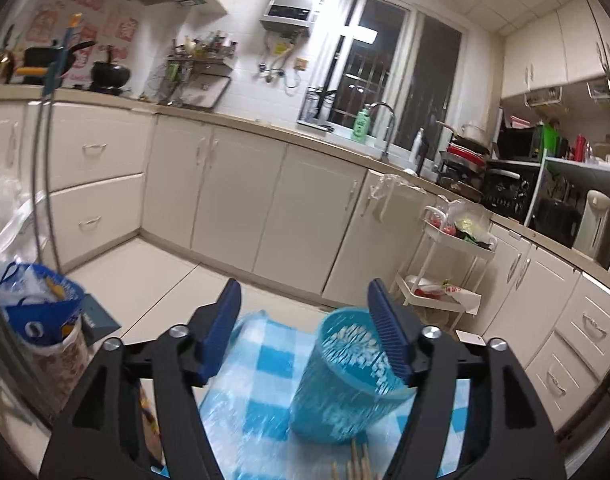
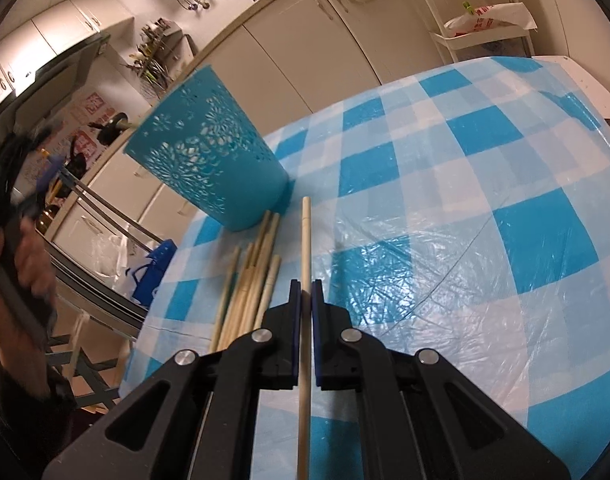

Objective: Organize utensils
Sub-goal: 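Lift the right gripper's chopstick over the teal cup and open to drop it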

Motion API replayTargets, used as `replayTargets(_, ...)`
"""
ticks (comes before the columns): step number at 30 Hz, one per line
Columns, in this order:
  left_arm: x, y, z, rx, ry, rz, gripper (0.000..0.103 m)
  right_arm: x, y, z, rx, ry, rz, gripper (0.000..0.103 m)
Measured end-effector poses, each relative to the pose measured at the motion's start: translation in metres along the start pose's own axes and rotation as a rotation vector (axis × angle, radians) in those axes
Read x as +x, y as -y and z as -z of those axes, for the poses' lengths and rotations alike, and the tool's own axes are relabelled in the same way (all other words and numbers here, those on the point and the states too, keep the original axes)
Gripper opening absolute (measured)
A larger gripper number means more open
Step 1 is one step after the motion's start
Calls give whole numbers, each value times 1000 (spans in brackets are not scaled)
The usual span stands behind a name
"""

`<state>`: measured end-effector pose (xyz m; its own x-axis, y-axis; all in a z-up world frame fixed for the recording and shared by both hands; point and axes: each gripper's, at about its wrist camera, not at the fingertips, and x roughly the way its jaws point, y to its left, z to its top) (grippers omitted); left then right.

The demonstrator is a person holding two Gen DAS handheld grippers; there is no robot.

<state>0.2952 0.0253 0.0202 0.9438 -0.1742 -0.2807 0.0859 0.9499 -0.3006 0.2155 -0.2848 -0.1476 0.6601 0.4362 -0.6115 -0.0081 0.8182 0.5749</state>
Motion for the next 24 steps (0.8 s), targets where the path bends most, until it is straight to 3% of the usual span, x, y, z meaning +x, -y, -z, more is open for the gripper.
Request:
replayTargets(6,-29,-27,31,-27,-55,-22,66,-18,-15,-4,14,59,-53,6)
replayTargets(11,-50,-32,58,-30,-88,-20,70,-40,-44,-30,-9,154,-125,6)
replayTargets(18,-61,-35,81,-74,-132,1,77,-40,-113,-107,-103,289,-220,6)
replayTargets(24,-61,-47,92,-115,-167,3,78,-13,-164,-171,-183,439,-204,6)
